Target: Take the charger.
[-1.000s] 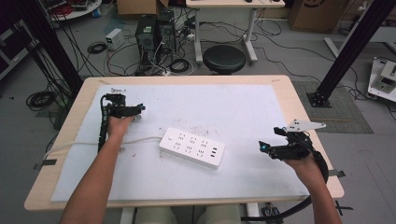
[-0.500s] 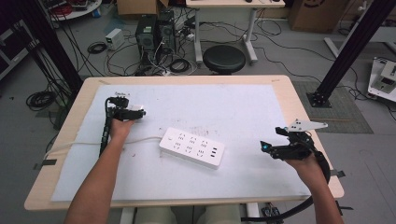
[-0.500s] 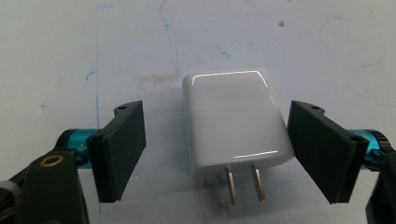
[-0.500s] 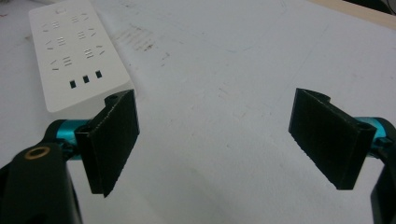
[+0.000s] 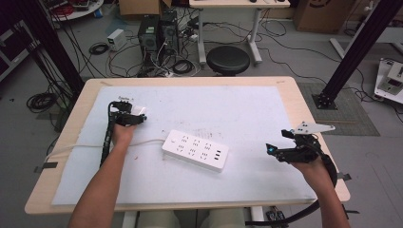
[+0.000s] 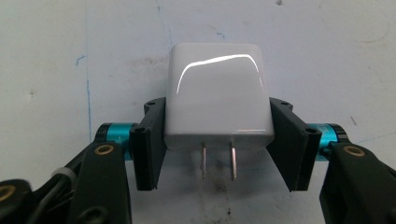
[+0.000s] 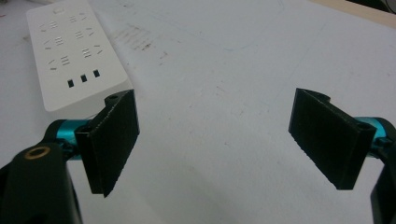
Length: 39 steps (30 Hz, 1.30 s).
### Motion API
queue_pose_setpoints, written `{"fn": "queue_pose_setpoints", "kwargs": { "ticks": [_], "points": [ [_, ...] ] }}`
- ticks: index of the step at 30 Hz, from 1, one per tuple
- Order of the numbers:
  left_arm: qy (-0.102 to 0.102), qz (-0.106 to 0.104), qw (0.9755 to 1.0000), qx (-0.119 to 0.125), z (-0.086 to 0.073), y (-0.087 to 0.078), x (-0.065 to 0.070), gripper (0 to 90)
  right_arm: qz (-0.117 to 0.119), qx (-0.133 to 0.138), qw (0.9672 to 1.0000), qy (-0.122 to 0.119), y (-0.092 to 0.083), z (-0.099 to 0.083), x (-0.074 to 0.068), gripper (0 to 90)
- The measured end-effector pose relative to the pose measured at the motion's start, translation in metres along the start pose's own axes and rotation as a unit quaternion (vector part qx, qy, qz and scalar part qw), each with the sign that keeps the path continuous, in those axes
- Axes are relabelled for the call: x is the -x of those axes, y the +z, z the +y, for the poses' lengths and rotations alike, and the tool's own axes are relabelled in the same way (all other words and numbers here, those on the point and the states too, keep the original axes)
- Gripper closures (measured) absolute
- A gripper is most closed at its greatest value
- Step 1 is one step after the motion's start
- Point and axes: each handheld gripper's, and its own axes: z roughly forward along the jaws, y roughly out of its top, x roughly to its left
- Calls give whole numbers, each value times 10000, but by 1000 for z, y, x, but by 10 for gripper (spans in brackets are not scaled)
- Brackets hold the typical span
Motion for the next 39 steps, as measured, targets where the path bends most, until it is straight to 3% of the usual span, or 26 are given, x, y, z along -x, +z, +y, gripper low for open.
{"fn": "queue_pose_setpoints", "kwargs": {
  "ticks": [8,10,13,15,16,17,18,21,22,24,26,28,31,32,35,39],
  "points": [
    [-189,-155,9995,178,-2,-8,-4,424,-3,27,10000,-31,-1,-1,0,164],
    [-291,-267,9983,430,-4,-16,-6,424,-18,28,10000,-38,-2,-1,0,170],
    [-297,-338,9974,559,-5,-23,-8,424,-47,58,10000,-36,-2,-1,-1,171],
    [-298,-426,9956,785,-6,-36,-9,424,-28,120,9999,-74,0,0,-2,171],
    [-298,-426,9956,785,-6,-36,-9,424,-13,98,9999,-82,0,0,-3,171],
    [-249,-473,9940,958,-6,-45,-9,424,26,78,9999,-79,1,1,-4,171],
    [-249,-473,9940,958,-6,-45,-9,424,26,78,9999,-79,1,1,-4,171],
    [-222,-674,9903,1190,-9,-61,-8,425,136,32,9998,-112,6,2,-9,171],
    [-222,-674,9903,1190,-9,-61,-8,425,149,42,9997,-175,7,3,-9,171],
    [-257,-861,9864,1378,-12,-73,-8,425,135,32,9997,-213,9,4,-12,171],
    [-235,-903,9854,1427,-13,-77,-8,425,145,17,9996,-262,11,5,-14,171],
    [-52,-953,9832,1558,-14,-89,-4,425,137,-31,9995,-284,12,6,-16,171],
    [20,-986,9821,1607,-14,-93,-3,425,156,-26,9994,-316,13,6,-17,171],
    [203,-1103,9783,1744,-13,-103,2,425,165,-20,9993,-347,14,8,-20,171],
    [412,-1242,9742,1839,-13,-113,9,425,180,-11,9993,-337,15,8,-22,171],
    [746,-1430,9670,1971,-14,-127,18,425,186,-6,9991,-370,15,9,-25,171]
  ]
}}
